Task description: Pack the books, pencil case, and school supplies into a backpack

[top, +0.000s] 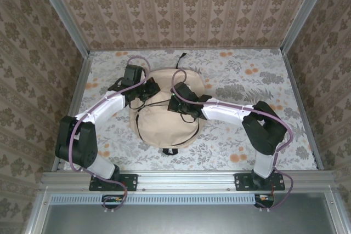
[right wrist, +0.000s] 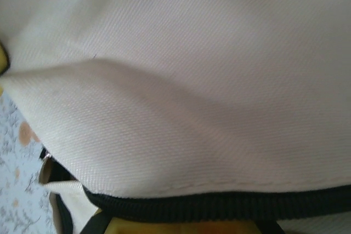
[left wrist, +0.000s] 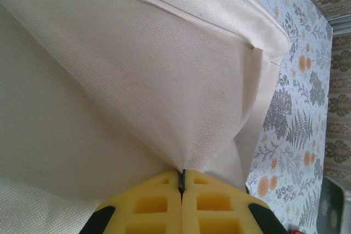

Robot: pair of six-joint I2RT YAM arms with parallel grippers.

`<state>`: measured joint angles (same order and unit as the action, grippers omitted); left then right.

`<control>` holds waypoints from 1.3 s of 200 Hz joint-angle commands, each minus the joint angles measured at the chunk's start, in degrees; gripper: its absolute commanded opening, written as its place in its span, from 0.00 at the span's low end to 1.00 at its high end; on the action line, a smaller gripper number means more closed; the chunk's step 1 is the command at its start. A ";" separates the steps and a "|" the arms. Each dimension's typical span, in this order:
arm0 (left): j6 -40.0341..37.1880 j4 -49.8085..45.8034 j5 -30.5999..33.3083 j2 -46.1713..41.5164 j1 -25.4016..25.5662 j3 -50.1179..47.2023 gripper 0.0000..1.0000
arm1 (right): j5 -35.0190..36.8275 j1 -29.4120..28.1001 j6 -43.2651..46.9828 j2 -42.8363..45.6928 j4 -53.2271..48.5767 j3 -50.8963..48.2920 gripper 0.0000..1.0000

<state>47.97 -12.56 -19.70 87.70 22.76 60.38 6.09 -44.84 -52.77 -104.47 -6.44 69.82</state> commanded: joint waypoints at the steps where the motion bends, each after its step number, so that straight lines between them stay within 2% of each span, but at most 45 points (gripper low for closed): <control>1: -1.30 -0.77 -1.13 -1.61 -0.19 -0.77 0.00 | 10.75 0.97 -0.59 0.11 3.31 0.94 0.00; 62: -0.86 -0.23 -1.87 -1.83 -0.19 -1.31 0.00 | 14.27 1.88 -5.86 -3.12 20.05 -2.52 0.00; 78: -0.86 -0.10 -2.25 -1.83 -0.17 -1.37 0.00 | 15.32 2.09 -6.09 -3.06 21.14 -3.19 0.00; 106: -1.29 -0.20 -2.27 -1.67 -0.20 -1.35 0.00 | 9.96 2.38 -2.38 -0.99 21.76 -4.39 0.00; 124: -1.31 0.04 -2.27 -1.49 -0.31 -1.54 0.00 | 7.11 2.52 -3.12 1.70 18.44 -5.68 0.00; 145: -1.08 0.73 -2.36 -1.43 -0.29 -1.77 0.00 | 4.47 3.84 -8.87 4.10 15.33 -8.14 0.03; 169: -0.91 1.24 -2.92 -0.92 -0.33 -1.64 0.00 | -1.19 7.17 -17.34 3.84 18.25 -11.24 0.14; 183: -0.86 1.22 -3.40 -0.73 -0.27 -1.41 0.00 | -4.11 8.72 -19.86 2.58 19.49 -11.10 0.15; 218: -1.53 1.24 -4.04 -0.59 -0.27 -1.23 0.00 | -8.28 9.41 -22.85 -0.43 22.14 -9.30 0.09; 260: -3.26 1.27 -6.96 0.98 -0.01 -0.13 0.00 | -9.87 9.40 -25.33 -2.23 25.95 -8.62 0.02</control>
<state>47.33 -11.68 -21.67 87.79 22.39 59.24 -0.54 -35.03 -74.91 -104.79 15.31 59.53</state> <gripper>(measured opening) 0.045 0.064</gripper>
